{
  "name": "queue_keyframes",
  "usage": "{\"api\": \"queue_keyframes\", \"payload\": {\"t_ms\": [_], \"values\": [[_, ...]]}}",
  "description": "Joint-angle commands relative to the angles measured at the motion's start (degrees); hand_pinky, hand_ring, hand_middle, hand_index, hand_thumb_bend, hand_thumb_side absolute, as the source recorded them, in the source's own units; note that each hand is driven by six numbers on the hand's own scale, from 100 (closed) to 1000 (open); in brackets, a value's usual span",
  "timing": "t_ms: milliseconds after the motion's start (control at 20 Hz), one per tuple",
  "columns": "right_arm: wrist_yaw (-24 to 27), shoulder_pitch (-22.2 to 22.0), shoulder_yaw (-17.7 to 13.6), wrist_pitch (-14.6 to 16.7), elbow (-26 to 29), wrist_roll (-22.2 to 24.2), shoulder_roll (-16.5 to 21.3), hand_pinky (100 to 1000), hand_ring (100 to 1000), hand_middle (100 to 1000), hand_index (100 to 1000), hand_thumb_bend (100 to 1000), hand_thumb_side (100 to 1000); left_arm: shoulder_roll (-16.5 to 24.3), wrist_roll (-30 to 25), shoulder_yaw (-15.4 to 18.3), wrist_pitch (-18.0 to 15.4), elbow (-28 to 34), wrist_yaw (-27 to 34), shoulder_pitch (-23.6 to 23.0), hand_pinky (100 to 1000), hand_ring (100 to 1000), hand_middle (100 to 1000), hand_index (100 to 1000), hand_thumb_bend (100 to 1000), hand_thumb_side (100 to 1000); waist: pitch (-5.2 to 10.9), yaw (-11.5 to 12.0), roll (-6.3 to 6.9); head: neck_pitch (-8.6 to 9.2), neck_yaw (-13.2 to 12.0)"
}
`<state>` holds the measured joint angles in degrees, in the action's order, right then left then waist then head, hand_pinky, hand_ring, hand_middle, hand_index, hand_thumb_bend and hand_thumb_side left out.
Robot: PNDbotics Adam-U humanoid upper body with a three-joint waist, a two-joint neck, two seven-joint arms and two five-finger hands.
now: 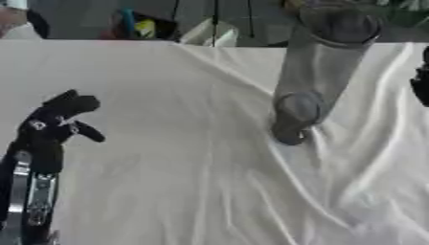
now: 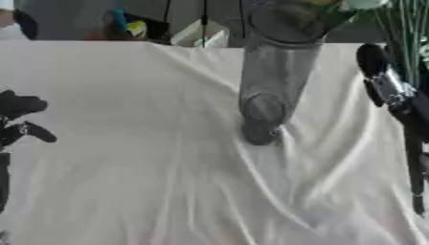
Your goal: Arrange flowers into the vase.
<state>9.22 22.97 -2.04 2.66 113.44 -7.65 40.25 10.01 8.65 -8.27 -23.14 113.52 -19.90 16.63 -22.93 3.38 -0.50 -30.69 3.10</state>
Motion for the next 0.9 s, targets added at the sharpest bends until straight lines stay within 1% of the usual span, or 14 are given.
{"api": "queue_keyframes", "payload": {"t_ms": [50,300,400,550,750,900], "values": [[2.9,1.5,-1.6,-0.8,1.1,-0.8,2.3,100,100,100,100,371,766,0.7,0.0,0.0,0.0,1.1,0.3,0.1,485,774,735,899,100,1000,2.13,-0.1,-0.34,0.63,0.1],[3.6,2.9,-1.7,0.0,1.1,-1.8,2.9,100,100,100,100,368,769,0.6,-0.2,-0.1,0.0,1.1,0.2,0.1,484,774,735,900,100,1000,1.73,0.3,-0.53,1.35,0.6],[4.1,3.9,-1.7,0.2,1.1,-3.0,3.1,100,100,100,100,364,767,0.6,-0.2,-0.1,0.0,1.1,0.1,0.2,484,775,735,899,100,1000,1.71,0.4,-0.58,1.66,0.8],[5.4,5.3,-1.7,-0.2,1.1,-4.7,3.4,100,100,100,100,363,766,0.6,-0.3,-0.2,0.1,1.1,0.2,0.2,484,775,736,900,100,1000,1.7,0.6,-0.69,2.21,1.1],[6.2,5.8,-1.7,-0.5,1.1,-5.4,3.5,100,100,100,100,363,766,0.5,-0.4,-0.2,0.1,1.1,0.2,0.2,484,775,736,900,100,1000,1.69,0.6,-0.72,2.38,1.2],[7.8,8.5,-2.3,-0.6,1.1,-7.1,3.5,100,100,100,100,338,760,0.6,-0.4,-0.3,0.0,1.1,0.3,0.1,484,772,736,899,100,1000,1.87,1.0,-0.63,3.39,2.2]]}}
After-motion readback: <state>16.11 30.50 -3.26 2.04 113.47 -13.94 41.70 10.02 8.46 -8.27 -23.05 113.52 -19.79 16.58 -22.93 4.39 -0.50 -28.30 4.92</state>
